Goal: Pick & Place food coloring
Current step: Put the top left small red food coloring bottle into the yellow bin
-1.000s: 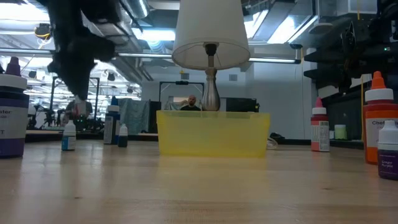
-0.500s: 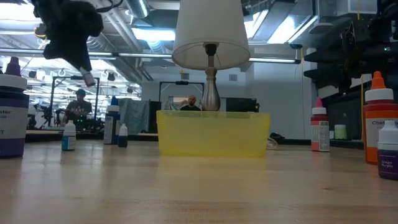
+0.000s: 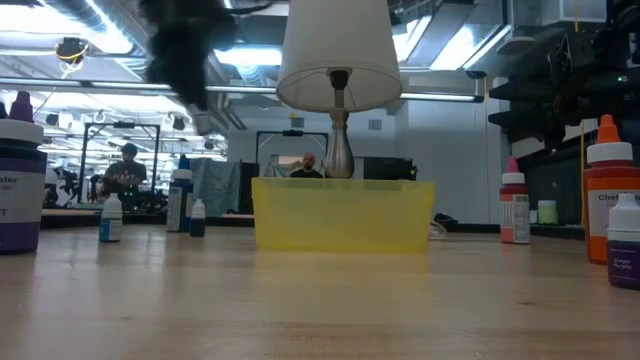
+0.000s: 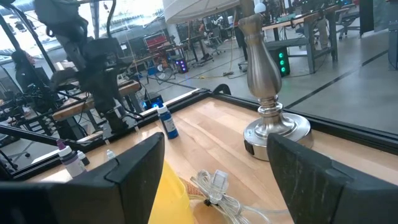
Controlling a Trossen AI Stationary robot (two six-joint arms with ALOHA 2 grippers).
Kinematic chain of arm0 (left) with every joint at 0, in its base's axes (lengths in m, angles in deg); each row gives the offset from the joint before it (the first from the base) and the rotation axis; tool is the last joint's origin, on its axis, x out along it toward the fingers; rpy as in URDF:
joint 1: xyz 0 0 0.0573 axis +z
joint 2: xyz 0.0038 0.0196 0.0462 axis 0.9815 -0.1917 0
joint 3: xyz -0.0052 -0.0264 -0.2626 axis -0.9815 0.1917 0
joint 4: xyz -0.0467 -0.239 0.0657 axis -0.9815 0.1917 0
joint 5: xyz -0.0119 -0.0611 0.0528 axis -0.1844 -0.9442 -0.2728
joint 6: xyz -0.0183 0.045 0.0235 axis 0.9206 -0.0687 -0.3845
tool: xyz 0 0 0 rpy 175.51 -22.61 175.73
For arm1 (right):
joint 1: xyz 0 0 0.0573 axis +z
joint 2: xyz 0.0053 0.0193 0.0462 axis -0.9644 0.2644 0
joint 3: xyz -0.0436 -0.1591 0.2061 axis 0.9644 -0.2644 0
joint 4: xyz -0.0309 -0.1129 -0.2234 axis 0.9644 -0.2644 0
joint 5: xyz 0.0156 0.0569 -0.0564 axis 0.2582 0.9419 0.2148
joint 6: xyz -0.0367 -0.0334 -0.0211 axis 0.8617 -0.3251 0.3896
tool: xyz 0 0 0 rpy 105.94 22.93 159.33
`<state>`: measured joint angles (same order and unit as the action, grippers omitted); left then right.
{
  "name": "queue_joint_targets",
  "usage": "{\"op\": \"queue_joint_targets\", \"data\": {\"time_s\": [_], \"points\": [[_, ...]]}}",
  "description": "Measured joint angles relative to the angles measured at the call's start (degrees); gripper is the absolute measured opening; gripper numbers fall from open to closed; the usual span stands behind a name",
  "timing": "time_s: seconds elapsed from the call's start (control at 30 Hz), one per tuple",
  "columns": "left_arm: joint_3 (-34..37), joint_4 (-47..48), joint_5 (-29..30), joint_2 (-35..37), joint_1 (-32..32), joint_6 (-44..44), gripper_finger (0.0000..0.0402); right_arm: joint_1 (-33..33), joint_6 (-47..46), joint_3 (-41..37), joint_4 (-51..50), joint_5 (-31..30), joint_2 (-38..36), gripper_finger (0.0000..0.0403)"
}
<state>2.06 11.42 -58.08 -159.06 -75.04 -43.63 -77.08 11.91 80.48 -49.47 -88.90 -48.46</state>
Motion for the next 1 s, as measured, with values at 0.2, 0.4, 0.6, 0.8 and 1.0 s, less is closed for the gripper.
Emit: {"op": "queue_joint_targets", "data": {"time_s": [0.2,0.4,0.6,0.8,1.0], "points": [[-10.8,0.0,0.0,-12.1,-1.3,-1.0,0.0049,0.0,0.0,0.0,0.0,0.0,0.0,0.0283],[-19.8,0.3,-1.0,-21.9,-2.8,-1.9,0.0049,0.0,0.0,0.0,0.0,0.0,0.0,0.0283],[-26.2,0.4,-2.5,-30.2,-4.8,-2.1,0.0049,0.0,0.0,0.0,0.0,0.0,0.0,0.0283],[-27.1,0.4,-3.9,-35.7,-6.1,-1.6,0.0049,0.0,0.0,0.0,0.0,0.0,0.0,0.0283],[-27.1,0.3,-3.9,-38.9,-7.0,-2.5,0.0049,0.0,0.0,0.0,0.0,0.0,0.0,0.0283]]}}
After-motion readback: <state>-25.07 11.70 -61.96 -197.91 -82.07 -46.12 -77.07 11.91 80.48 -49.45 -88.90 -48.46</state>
